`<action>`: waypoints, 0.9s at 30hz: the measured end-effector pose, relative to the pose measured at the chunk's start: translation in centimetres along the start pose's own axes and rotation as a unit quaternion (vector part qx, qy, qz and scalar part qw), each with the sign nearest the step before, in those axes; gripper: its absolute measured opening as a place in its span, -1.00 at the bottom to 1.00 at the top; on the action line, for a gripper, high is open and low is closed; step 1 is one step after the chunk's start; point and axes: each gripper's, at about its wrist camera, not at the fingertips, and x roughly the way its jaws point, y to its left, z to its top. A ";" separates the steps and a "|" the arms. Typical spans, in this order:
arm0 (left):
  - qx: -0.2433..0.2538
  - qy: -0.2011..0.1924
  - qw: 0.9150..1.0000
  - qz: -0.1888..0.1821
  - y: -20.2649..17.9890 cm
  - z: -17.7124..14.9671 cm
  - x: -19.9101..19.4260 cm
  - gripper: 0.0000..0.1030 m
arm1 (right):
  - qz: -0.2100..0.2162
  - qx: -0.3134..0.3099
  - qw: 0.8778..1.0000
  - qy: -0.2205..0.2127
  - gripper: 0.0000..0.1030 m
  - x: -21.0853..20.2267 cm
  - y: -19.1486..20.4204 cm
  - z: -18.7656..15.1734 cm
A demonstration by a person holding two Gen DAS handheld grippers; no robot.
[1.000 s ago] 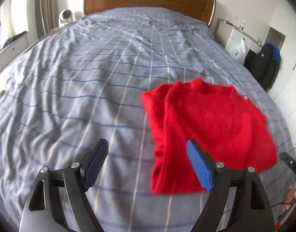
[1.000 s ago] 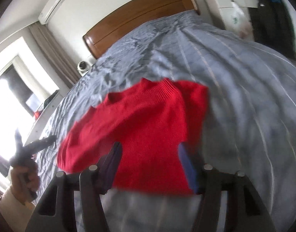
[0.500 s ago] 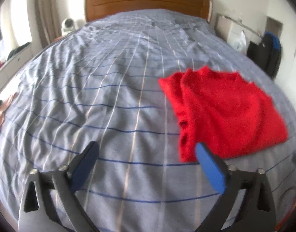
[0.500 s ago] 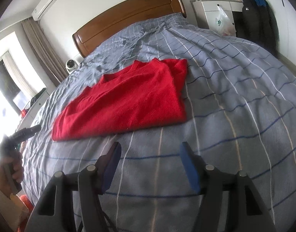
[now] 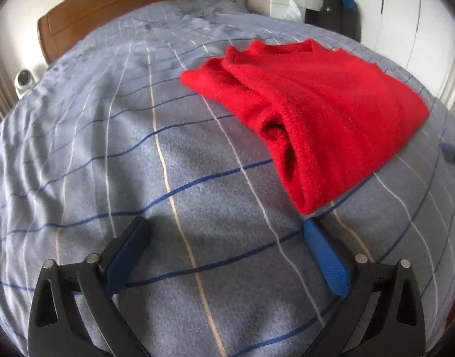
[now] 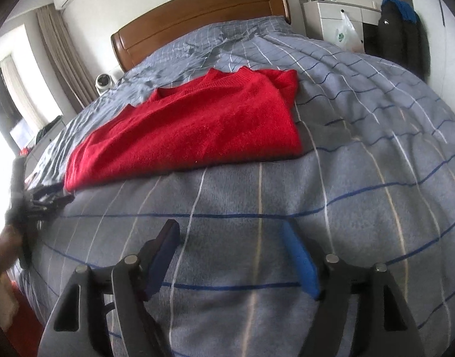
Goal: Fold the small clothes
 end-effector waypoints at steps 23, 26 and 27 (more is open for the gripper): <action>-0.006 0.001 1.000 -0.007 0.5 -0.3 -0.1 0.99 | -0.042 -0.070 0.997 -0.011 0.77 1.2 2.4 -1.6; -0.006 0.001 1.000 -0.006 0.5 -0.3 -0.1 0.99 | -0.040 -0.070 0.997 -0.011 0.79 1.2 2.3 -1.6; -0.006 0.001 1.000 -0.006 0.5 -0.3 -0.1 0.99 | -0.038 -0.069 0.997 -0.013 0.79 1.2 2.2 -1.6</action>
